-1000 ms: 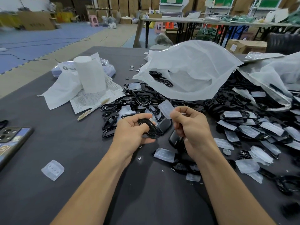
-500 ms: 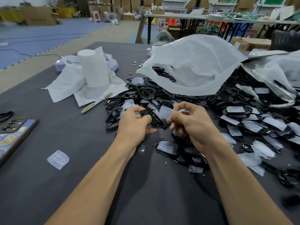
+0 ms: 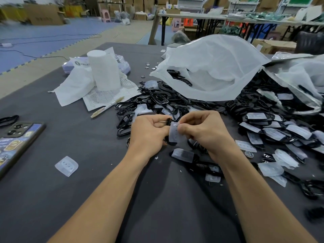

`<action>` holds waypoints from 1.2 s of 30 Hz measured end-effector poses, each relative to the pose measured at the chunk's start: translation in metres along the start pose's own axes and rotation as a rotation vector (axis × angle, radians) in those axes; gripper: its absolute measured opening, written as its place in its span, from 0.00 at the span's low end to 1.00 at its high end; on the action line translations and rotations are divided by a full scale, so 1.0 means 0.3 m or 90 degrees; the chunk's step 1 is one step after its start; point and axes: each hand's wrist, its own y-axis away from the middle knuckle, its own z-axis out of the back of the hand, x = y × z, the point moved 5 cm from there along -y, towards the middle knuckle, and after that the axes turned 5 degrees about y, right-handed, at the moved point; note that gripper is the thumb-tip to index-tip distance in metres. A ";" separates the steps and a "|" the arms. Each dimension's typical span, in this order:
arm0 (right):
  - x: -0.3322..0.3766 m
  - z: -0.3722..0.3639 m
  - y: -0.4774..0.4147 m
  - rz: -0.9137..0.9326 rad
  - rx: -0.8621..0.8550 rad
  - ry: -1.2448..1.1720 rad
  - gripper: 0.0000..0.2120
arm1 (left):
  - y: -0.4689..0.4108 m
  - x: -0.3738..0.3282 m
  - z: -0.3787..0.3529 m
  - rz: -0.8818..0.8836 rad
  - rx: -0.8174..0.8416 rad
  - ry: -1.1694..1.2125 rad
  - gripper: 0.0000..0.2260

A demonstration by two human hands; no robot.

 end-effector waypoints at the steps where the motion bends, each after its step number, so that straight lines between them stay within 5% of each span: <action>1: -0.001 0.004 0.000 -0.001 -0.019 0.023 0.09 | 0.003 -0.003 -0.005 0.002 0.003 0.013 0.11; 9: -0.001 0.022 0.009 0.020 -0.175 0.153 0.05 | 0.021 -0.013 -0.031 0.017 0.051 0.140 0.12; 22: 0.015 0.004 0.025 0.025 -0.259 0.195 0.07 | 0.017 -0.008 -0.037 0.058 0.089 0.194 0.12; 36: -0.002 0.001 0.010 0.028 -0.155 -0.002 0.05 | 0.005 -0.016 -0.016 0.042 0.077 0.235 0.11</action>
